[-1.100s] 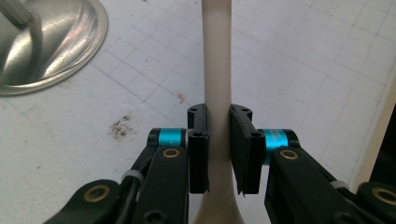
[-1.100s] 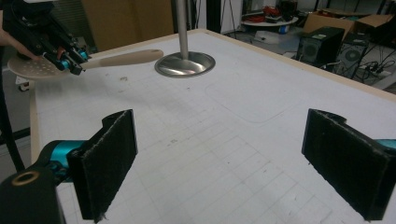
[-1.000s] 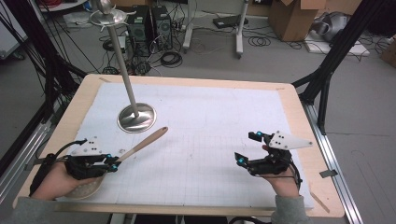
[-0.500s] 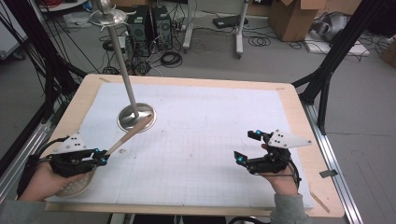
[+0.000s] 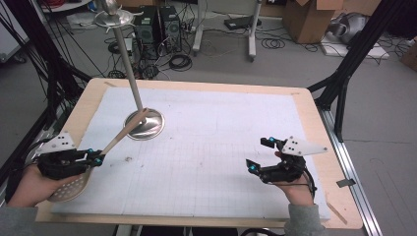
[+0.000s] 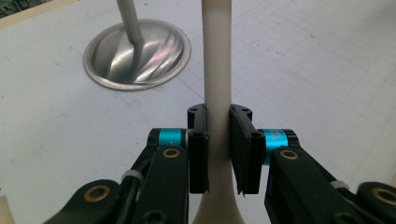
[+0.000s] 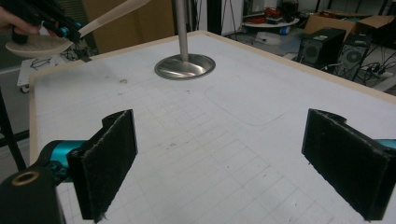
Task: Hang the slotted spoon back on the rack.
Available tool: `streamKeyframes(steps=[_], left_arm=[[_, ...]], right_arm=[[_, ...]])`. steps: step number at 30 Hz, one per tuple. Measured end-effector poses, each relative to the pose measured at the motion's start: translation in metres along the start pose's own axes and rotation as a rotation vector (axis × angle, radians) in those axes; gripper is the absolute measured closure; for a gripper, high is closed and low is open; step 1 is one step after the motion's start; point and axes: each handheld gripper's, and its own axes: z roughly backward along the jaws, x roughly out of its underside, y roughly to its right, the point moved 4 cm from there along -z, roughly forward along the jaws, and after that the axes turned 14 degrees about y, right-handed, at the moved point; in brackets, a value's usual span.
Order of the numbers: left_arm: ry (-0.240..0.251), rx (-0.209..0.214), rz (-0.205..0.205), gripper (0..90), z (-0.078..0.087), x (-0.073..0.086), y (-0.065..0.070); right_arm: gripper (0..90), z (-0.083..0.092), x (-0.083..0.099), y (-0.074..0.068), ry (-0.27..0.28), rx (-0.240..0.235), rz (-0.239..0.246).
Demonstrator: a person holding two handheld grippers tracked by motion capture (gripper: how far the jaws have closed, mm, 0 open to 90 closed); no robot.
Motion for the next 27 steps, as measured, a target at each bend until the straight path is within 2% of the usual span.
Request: streamKeyframes(steps=[7,12,27], left_arm=[[0.018,-0.008,0.004,77.7,0.004,-0.006,-0.006],[0.044,-0.017,0.024,77.7,0.008,-0.012,-0.011],[0.089,-0.037,0.026,77.7,0.021,-0.031,-0.022]], right_arm=[[9.4,0.001,0.000,0.001,-0.001,0.001,-0.001],[9.4,0.002,0.002,0.002,-0.004,0.003,-0.008],[9.4,0.004,0.004,0.006,-0.001,0.013,-0.019]])
